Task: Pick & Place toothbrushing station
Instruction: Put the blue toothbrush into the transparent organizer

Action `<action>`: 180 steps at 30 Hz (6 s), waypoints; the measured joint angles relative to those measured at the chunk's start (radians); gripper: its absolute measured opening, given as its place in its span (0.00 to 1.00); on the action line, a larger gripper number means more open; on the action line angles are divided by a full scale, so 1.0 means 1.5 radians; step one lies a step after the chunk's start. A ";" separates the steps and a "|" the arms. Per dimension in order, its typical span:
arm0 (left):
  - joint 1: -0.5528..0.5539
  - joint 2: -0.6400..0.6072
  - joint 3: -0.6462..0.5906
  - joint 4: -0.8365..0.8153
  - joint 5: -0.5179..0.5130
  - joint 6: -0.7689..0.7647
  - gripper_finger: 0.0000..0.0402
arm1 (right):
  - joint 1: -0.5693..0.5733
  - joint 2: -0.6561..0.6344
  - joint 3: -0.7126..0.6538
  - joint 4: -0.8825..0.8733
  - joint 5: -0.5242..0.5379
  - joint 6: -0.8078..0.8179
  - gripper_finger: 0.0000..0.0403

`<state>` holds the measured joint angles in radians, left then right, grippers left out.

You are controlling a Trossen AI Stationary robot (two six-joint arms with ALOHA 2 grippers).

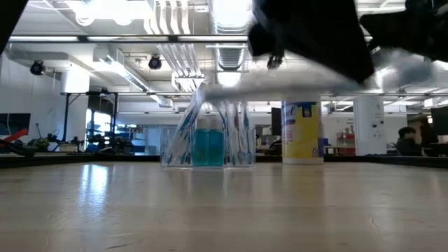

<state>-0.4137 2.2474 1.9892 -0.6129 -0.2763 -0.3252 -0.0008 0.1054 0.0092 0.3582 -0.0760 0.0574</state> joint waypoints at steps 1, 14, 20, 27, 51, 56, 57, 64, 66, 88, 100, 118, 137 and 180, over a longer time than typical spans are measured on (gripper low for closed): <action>-0.001 -0.019 0.000 -0.018 -0.024 0.016 0.01 | 0.000 0.000 0.000 0.011 0.000 -0.006 0.02; -0.009 -0.493 -0.408 0.116 -0.211 0.111 0.00 | -0.003 0.001 0.000 0.087 0.054 -0.064 0.02; -0.009 -0.731 -0.727 0.356 -0.199 0.137 0.00 | -0.004 0.007 0.000 0.092 0.053 -0.047 0.02; -0.010 -0.951 -0.984 0.558 -0.109 0.204 0.00 | -0.004 0.050 0.000 0.068 0.052 0.004 0.02; -0.006 -1.341 -1.168 0.474 0.015 0.379 0.00 | -0.004 0.121 0.000 0.025 0.103 0.082 0.02; -0.006 -1.351 -1.167 0.476 0.119 0.395 0.00 | -0.004 0.136 0.000 0.035 0.103 0.084 0.02; -0.007 -1.350 -1.167 0.474 0.132 0.395 0.00 | -0.004 0.139 0.000 0.037 0.104 0.082 0.02; -0.003 -1.350 -1.168 0.472 0.108 0.391 0.00 | -0.004 0.156 0.000 0.059 0.104 0.067 0.02; -0.002 -1.350 -1.168 0.472 0.108 0.391 0.00 | -0.004 0.159 0.000 0.060 0.104 0.064 0.02; 0.002 -1.350 -1.167 0.490 0.036 0.404 0.00 | -0.004 0.158 0.000 0.066 0.104 0.047 0.02; 0.094 -1.353 -1.132 0.453 0.033 0.414 0.00 | -0.004 0.158 0.000 0.090 0.104 0.031 0.02; 0.236 -1.334 -1.304 0.740 0.209 0.345 0.00 | -0.004 0.158 0.000 0.100 0.104 0.006 0.02; 0.362 -0.978 -1.109 0.944 0.256 0.370 0.00 | -0.006 0.158 0.000 0.105 0.104 -0.003 0.02; 0.554 -0.422 -1.135 1.332 0.380 0.287 0.00 | -0.006 0.159 0.000 0.088 0.104 0.024 0.02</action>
<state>0.4171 1.6142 0.2865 1.3857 0.2943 0.1047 -0.0093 0.3443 0.0097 0.4904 0.0795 0.0927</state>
